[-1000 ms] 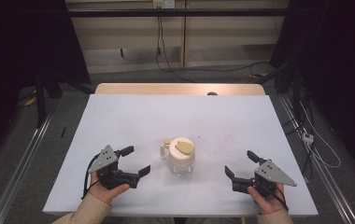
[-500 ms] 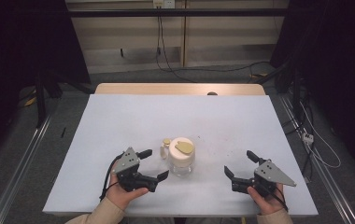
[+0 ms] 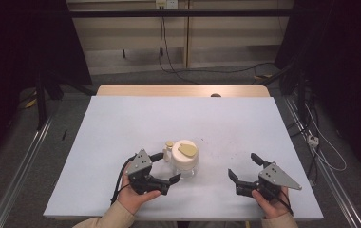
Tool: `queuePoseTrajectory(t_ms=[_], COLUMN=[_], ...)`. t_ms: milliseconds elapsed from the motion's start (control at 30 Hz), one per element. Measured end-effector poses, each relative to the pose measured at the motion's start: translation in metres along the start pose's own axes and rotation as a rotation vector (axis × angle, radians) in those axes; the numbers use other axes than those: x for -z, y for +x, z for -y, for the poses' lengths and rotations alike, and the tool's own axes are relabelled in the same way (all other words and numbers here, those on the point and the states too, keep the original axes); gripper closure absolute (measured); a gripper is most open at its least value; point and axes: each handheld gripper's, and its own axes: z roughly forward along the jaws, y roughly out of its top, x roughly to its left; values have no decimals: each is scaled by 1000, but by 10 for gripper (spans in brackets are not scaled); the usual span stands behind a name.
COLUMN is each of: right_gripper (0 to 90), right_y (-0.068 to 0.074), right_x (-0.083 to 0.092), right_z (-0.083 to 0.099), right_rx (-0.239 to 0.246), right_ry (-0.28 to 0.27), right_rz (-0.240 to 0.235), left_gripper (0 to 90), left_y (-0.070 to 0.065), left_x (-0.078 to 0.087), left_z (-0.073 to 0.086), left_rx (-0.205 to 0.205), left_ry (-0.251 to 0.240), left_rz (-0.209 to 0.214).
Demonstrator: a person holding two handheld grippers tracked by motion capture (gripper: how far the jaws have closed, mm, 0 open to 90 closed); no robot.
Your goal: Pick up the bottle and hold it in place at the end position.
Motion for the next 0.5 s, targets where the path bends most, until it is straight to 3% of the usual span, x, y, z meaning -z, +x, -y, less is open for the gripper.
queuePoseTrajectory(t_ms=[500], right_gripper=[36], right_y=[1], right_x=[-1], right_z=[0], right_rx=[5], right_ry=[5], right_rz=[-4], left_gripper=[54], left_y=[-8], left_x=[-16], left_z=[0], left_rx=[-5], left_ry=[34], left_rz=[-19])
